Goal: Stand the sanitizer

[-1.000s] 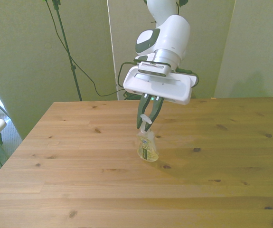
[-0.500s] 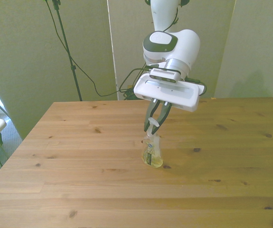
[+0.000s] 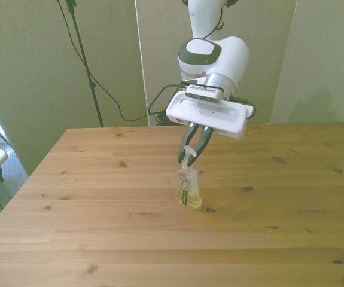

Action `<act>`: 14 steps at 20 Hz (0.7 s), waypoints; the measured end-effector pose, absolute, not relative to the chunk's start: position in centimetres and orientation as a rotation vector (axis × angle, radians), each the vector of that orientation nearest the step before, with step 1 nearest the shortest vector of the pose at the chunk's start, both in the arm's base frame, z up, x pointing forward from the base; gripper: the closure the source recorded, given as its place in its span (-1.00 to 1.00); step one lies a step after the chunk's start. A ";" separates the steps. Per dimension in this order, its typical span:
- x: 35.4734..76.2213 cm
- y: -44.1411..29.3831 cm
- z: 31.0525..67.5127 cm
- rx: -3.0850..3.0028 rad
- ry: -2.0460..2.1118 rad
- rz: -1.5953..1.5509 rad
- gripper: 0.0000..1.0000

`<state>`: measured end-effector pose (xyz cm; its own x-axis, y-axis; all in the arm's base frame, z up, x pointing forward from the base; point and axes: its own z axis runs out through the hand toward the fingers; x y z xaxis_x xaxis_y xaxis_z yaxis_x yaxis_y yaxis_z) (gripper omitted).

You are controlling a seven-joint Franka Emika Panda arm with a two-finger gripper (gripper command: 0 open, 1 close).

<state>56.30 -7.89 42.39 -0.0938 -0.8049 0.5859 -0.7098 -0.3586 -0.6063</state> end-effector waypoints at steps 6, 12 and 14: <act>55.3 -8.4 41.0 -2.067 1.740 -1.434 -1.00; 54.8 -8.5 40.6 -2.075 1.744 -1.424 -1.00; 54.4 -8.2 40.2 -2.092 1.737 -1.392 -1.00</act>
